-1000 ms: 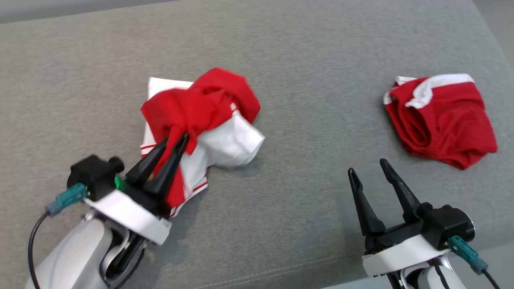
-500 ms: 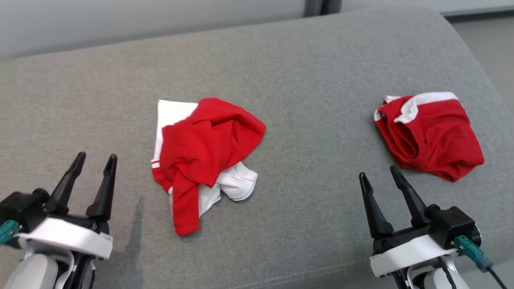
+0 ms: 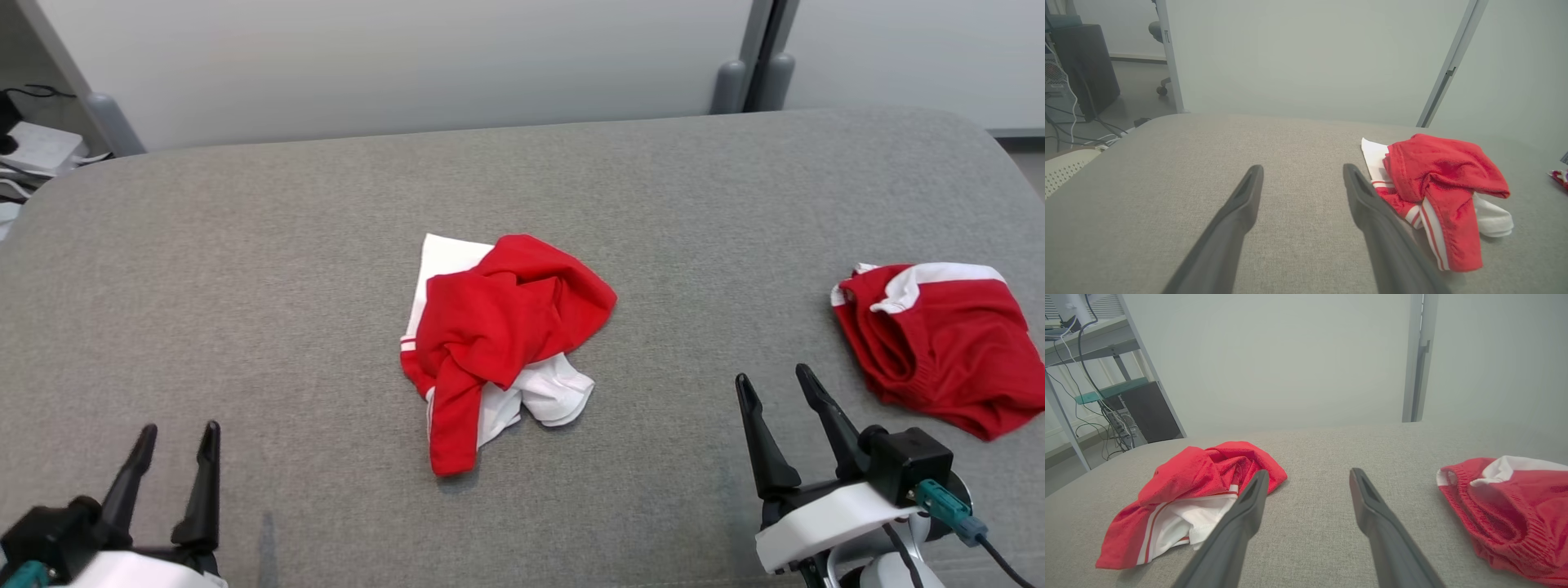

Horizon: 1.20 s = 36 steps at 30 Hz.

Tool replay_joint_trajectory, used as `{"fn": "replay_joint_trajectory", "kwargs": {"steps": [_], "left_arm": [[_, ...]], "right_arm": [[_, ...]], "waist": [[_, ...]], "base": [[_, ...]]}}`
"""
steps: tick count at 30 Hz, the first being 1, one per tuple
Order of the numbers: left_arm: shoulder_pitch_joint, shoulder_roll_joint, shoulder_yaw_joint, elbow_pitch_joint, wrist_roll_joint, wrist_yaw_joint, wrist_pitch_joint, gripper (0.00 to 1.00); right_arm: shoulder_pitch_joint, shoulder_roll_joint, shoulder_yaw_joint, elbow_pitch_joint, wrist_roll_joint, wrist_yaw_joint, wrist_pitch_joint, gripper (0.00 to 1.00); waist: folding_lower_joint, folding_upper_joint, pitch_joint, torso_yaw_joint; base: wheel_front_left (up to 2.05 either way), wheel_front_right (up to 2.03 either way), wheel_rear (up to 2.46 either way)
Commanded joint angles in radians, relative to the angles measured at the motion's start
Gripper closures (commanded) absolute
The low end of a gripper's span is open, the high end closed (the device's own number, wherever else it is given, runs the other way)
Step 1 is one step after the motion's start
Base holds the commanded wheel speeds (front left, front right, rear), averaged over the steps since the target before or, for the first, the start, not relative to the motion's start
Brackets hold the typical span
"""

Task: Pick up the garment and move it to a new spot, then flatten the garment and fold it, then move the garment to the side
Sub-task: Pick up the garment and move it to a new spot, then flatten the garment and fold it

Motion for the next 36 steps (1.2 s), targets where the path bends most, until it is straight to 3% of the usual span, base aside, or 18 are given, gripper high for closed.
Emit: {"fn": "replay_joint_trajectory", "kwargs": {"steps": [1, 6, 11, 19, 23, 29, 36], "left_arm": [[-0.017, 0.018, 0.045, -0.025, 0.016, -0.007, -0.006, 0.0], [0.026, -0.023, 0.033, -0.045, 0.05, -0.007, -0.006, 0.0], [0.022, -0.025, 0.008, -0.048, 0.055, -0.007, -0.006, 0.0], [-0.01, -0.023, -0.047, -0.086, 0.016, -0.007, -0.006, 0.0], [-0.026, -0.015, -0.091, -0.113, -0.004, -0.007, -0.006, 0.0], [-0.046, -0.007, -0.125, -0.135, -0.04, -0.007, -0.006, 0.0], [-0.059, 0.006, -0.132, -0.134, -0.068, -0.007, -0.006, 0.0]], "right_arm": [[-0.013, -0.003, 0.022, -0.013, 0.009, 0.007, -0.012, 0.0], [-0.005, -0.003, 0.022, 0.009, 0.023, 0.007, -0.012, 0.0], [-0.016, -0.003, 0.029, 0.016, 0.015, 0.007, -0.012, 0.0], [-0.165, -0.003, 0.172, 0.068, 0.104, 0.007, -0.012, 0.0], [-0.254, -0.003, 0.211, 0.161, 0.098, 0.007, 0.003, 0.0], [-0.361, -0.003, 0.164, 0.332, 0.137, 0.007, 0.004, 0.0], [-0.483, -0.003, 0.157, 0.517, 0.137, 0.007, 0.03, 0.0]], "waist": [[0.0, -0.0001, -0.006, 0.015], [0.0, -0.0001, -0.011, 0.039], [0.0, -0.0001, -0.008, 0.07], [0.0, -0.0001, 0.014, 0.159], [0.0, -0.0001, 0.026, 0.225], [0.0, -0.0001, 0.051, 0.33], [0.0, -0.0001, 0.076, 0.39]], "base": [[0.0, 0.0, 0.0], [0.0, 0.0, 0.0], [0.0, 0.0, 0.0], [0.0, 0.0, 0.0], [0.0, 0.0, 0.0], [0.0, 0.0, 0.0], [0.0, 0.0, 0.0]]}}
